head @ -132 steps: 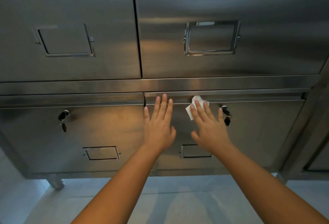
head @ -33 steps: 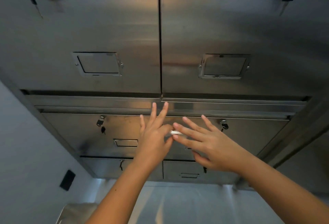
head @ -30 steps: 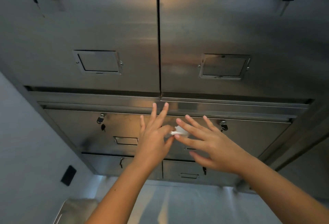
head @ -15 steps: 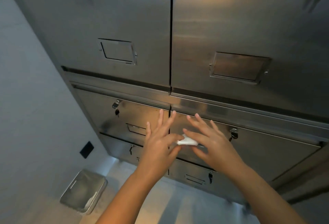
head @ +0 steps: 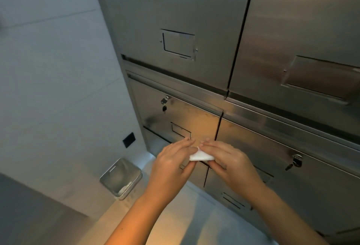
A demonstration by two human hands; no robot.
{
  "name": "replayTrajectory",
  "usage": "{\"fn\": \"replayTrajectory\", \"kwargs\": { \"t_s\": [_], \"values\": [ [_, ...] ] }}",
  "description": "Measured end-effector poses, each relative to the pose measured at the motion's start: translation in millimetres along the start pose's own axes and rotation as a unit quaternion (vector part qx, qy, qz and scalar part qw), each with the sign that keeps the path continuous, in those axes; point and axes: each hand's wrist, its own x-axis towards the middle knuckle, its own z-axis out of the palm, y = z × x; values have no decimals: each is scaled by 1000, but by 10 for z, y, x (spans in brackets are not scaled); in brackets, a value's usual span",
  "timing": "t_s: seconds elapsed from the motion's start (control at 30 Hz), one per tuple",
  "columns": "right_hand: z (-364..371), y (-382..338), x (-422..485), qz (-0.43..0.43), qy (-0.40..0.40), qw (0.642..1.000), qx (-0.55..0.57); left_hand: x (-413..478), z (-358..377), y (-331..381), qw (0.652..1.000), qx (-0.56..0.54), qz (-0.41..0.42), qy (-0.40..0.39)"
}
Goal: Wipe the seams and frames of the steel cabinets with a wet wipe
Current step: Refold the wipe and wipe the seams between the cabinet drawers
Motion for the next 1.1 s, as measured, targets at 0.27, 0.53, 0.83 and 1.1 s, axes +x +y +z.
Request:
{"fn": "replayTrajectory", "kwargs": {
  "t_s": [0.27, 0.53, 0.83, 1.1],
  "values": [
    [462, -447, 541, 130, -95, 953, 255, -226, -637, -237, 981, -43, -180, 57],
    [1014, -817, 1012, 274, -124, 849, 435, -333, -1159, -580, 896, -226, -369, 98],
    [1558, -1181, 1483, 374, -158, 775, 485, -393, -1638, -1032, 769, -387, -470, 195],
    [1934, -1343, 1848, 437, -253, 708, 494, -512, -1998, -1526, 728, -419, -510, 183]
  ]
}}
